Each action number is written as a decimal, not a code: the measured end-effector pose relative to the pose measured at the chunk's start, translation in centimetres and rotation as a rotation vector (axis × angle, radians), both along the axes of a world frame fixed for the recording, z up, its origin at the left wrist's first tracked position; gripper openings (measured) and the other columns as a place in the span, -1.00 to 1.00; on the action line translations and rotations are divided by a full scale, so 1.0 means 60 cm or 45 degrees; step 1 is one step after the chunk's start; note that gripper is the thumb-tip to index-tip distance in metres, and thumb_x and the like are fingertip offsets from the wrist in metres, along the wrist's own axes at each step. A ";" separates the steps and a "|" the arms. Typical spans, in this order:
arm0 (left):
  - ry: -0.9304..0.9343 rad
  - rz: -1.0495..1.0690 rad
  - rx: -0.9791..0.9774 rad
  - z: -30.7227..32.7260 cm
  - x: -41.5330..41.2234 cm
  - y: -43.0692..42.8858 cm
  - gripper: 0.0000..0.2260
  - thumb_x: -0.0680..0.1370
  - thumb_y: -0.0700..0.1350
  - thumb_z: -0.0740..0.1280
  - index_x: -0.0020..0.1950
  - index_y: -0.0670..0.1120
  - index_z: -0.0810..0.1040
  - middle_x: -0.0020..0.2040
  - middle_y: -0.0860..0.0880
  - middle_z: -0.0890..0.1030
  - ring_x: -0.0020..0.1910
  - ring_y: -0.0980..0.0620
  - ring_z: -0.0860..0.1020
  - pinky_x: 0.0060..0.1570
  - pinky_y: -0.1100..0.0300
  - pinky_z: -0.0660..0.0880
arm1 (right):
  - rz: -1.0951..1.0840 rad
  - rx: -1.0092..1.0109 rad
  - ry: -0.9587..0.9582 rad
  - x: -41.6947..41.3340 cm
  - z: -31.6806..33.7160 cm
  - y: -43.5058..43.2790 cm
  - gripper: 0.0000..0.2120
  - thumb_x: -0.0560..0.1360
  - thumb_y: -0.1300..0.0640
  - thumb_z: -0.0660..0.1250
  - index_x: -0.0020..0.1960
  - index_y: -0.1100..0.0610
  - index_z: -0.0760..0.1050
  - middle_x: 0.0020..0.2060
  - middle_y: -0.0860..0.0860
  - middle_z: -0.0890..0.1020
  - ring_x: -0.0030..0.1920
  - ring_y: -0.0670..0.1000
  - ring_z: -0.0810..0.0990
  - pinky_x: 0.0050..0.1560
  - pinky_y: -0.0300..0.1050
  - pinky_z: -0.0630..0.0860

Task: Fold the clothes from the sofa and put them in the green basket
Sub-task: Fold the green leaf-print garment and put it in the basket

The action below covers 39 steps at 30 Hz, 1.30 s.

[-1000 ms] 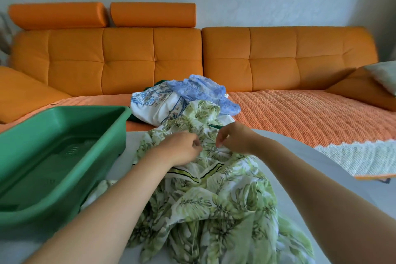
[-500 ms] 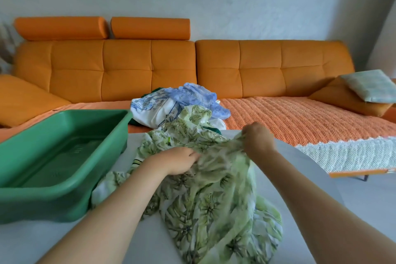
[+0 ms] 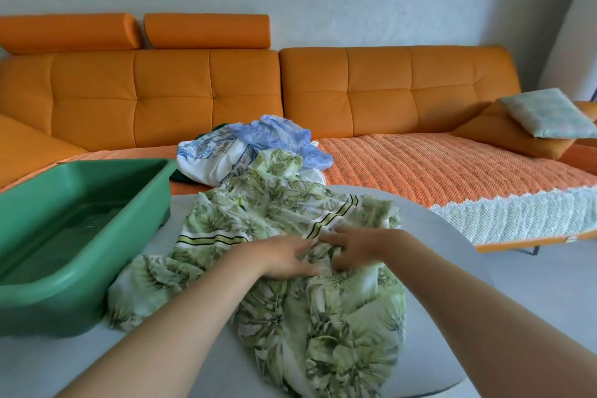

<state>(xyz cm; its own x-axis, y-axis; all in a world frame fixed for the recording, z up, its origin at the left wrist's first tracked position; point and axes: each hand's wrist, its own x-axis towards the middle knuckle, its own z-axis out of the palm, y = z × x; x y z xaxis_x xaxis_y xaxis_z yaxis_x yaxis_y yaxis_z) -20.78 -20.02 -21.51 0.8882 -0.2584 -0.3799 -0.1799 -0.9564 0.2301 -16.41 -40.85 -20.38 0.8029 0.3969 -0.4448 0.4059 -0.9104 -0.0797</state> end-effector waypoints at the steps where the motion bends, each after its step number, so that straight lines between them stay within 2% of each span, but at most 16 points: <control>1: -0.036 -0.001 0.010 -0.002 -0.001 0.004 -0.24 0.51 0.45 0.15 0.61 0.23 -0.05 0.64 0.12 -0.04 0.61 -0.04 0.02 0.53 -0.14 0.04 | -0.028 -0.106 -0.050 0.006 -0.004 -0.010 -0.38 0.58 -0.28 0.12 0.56 -0.34 -0.06 0.62 -0.10 -0.10 0.59 0.19 0.02 0.48 0.38 0.01; 3: -0.150 0.019 -0.023 0.000 -0.004 0.013 -0.29 0.55 0.41 0.10 0.62 0.21 -0.07 0.64 0.11 -0.03 0.61 -0.04 0.00 0.55 -0.14 0.00 | -0.082 -0.321 -0.267 0.014 -0.004 -0.030 -0.44 0.65 -0.15 0.05 0.60 -0.22 -0.05 0.62 -0.03 -0.11 0.60 0.21 -0.05 0.47 0.46 -0.07; 6: -0.340 0.016 -0.025 0.013 -0.013 0.024 -0.34 0.57 0.37 0.12 0.61 0.16 0.07 0.61 0.10 0.12 0.58 -0.03 0.11 0.52 -0.12 0.11 | -0.046 -0.410 -0.562 0.012 0.001 -0.047 -0.39 0.62 0.13 0.21 0.60 -0.04 0.08 0.61 0.14 -0.01 0.59 0.23 0.01 0.50 0.41 0.02; 10: -0.604 0.022 -0.121 0.035 -0.041 0.029 -0.69 0.61 0.21 0.22 0.31 0.14 0.42 0.28 0.12 0.46 0.29 0.05 0.44 0.20 0.07 0.42 | 0.102 0.273 -0.599 -0.030 0.025 -0.022 -0.42 0.53 0.32 0.23 0.47 -0.10 0.36 0.52 0.01 0.33 0.48 0.08 0.34 0.48 0.16 0.30; 13: -0.540 0.068 -0.154 0.047 -0.074 0.036 -0.89 0.60 0.15 0.27 -0.09 0.19 0.43 -0.05 0.15 0.56 -0.12 0.12 0.55 -0.21 0.14 0.45 | 0.139 0.489 -0.224 -0.078 0.042 0.020 -0.58 0.56 -0.02 0.33 0.40 -0.19 0.43 0.43 -0.05 0.45 0.38 0.03 0.46 0.39 0.10 0.41; 16: -0.249 0.103 -0.110 0.045 -0.111 0.052 -0.88 0.50 0.13 0.30 -0.20 0.14 0.51 -0.18 0.13 0.60 -0.22 0.09 0.59 -0.31 0.17 0.45 | 0.177 0.308 0.094 -0.121 0.043 0.046 -0.32 0.37 -0.36 0.42 0.43 -0.29 0.34 0.48 -0.10 0.36 0.44 0.05 0.36 0.43 0.16 0.27; 20: -0.013 0.110 -0.130 0.037 -0.150 0.072 -0.89 0.38 0.03 0.35 -0.11 0.18 0.57 -0.10 0.14 0.62 -0.10 0.04 0.63 -0.20 0.19 0.52 | 0.226 0.039 -0.046 -0.137 0.040 0.041 -0.38 0.47 -0.02 0.48 0.48 -0.10 0.37 0.39 -0.01 0.43 0.21 0.06 0.49 0.18 0.01 0.48; 22: -0.043 0.025 -0.067 0.031 -0.152 0.079 -0.61 0.38 0.08 0.45 0.19 0.29 0.53 0.17 0.14 0.50 0.17 0.05 0.51 0.09 0.15 0.51 | 0.192 -0.019 -0.130 -0.134 0.047 0.030 -0.51 0.53 0.21 0.36 0.43 -0.03 0.43 0.28 0.04 0.49 0.04 0.03 0.48 -0.06 -0.10 0.48; 24: -0.072 -0.044 -0.031 0.022 -0.154 0.077 -0.24 0.35 0.18 0.53 0.49 0.26 0.29 0.37 0.06 0.35 0.37 0.01 0.34 0.35 0.04 0.38 | 0.154 -0.080 -0.247 -0.130 0.052 0.019 -0.60 0.53 0.32 0.26 0.30 0.04 0.55 0.05 0.04 0.56 -0.08 0.04 0.51 -0.26 -0.18 0.45; 26: -0.158 -0.039 -0.069 0.009 -0.151 0.069 -0.15 0.36 0.22 0.52 0.56 0.25 0.17 0.43 0.02 0.32 0.43 0.00 0.29 0.41 0.03 0.31 | 0.047 -0.181 -0.458 -0.124 0.057 0.009 -0.70 0.53 0.34 0.24 0.15 0.08 0.59 -0.06 0.02 0.59 -0.11 0.04 0.56 -0.30 -0.17 0.51; 28: -0.323 -0.015 -0.116 -0.003 -0.142 0.060 -0.38 0.45 0.20 0.46 0.47 0.23 0.36 0.34 0.03 0.42 0.37 0.01 0.36 0.34 0.10 0.35 | -0.048 -0.292 -0.692 -0.115 0.057 -0.001 -0.79 0.55 0.27 0.28 0.12 0.08 0.58 0.01 0.03 0.59 0.02 0.06 0.56 -0.01 -0.07 0.57; 30: -0.495 -0.033 -0.116 -0.012 -0.132 0.053 -0.75 0.52 0.07 0.43 0.20 0.18 0.60 0.13 0.08 0.51 0.23 0.00 0.48 0.20 0.10 0.43 | 0.000 -0.352 -0.907 -0.107 0.051 -0.009 -0.76 0.57 0.17 0.32 0.22 0.05 0.53 0.16 0.07 0.52 0.20 0.10 0.45 0.23 0.00 0.45; 32: -0.564 -0.020 -0.125 -0.017 -0.125 0.051 -0.92 0.55 -0.05 0.39 0.00 0.12 0.65 -0.03 0.14 0.51 0.09 0.01 0.54 0.07 0.11 0.48 | 0.114 -0.070 -1.013 -0.104 0.045 -0.003 -0.68 0.56 0.20 0.30 0.29 -0.01 0.50 0.20 0.05 0.47 0.19 0.06 0.43 0.17 -0.06 0.47; 35: -0.481 0.060 -0.164 -0.015 -0.111 0.063 -0.90 0.51 0.07 0.37 -0.12 0.08 0.64 -0.13 0.18 0.58 -0.06 0.06 0.60 -0.06 0.13 0.53 | 0.108 0.551 -0.541 -0.116 0.053 0.019 -0.78 0.54 0.18 0.33 0.11 -0.10 0.56 -0.01 -0.10 0.57 -0.10 -0.14 0.56 -0.15 -0.24 0.52; 37: -0.294 0.095 -0.262 -0.010 -0.108 0.075 -0.66 0.33 0.33 0.41 -0.01 0.18 0.62 0.04 0.19 0.59 0.04 0.13 0.56 0.05 0.10 0.54 | 0.167 0.562 -0.188 -0.119 0.048 0.028 -0.89 0.51 -0.07 0.38 0.04 -0.15 0.57 -0.08 -0.19 0.60 -0.07 -0.16 0.60 0.01 -0.11 0.57; 39: -0.159 0.028 -0.251 -0.009 -0.107 0.079 -0.42 0.18 0.41 0.47 0.15 0.27 0.57 0.23 0.19 0.46 0.19 0.17 0.45 0.21 0.12 0.44 | 0.221 0.437 0.000 -0.122 0.042 0.026 -0.64 0.41 -0.24 0.44 0.14 -0.14 0.56 0.03 -0.20 0.59 0.08 -0.10 0.58 0.24 0.06 0.51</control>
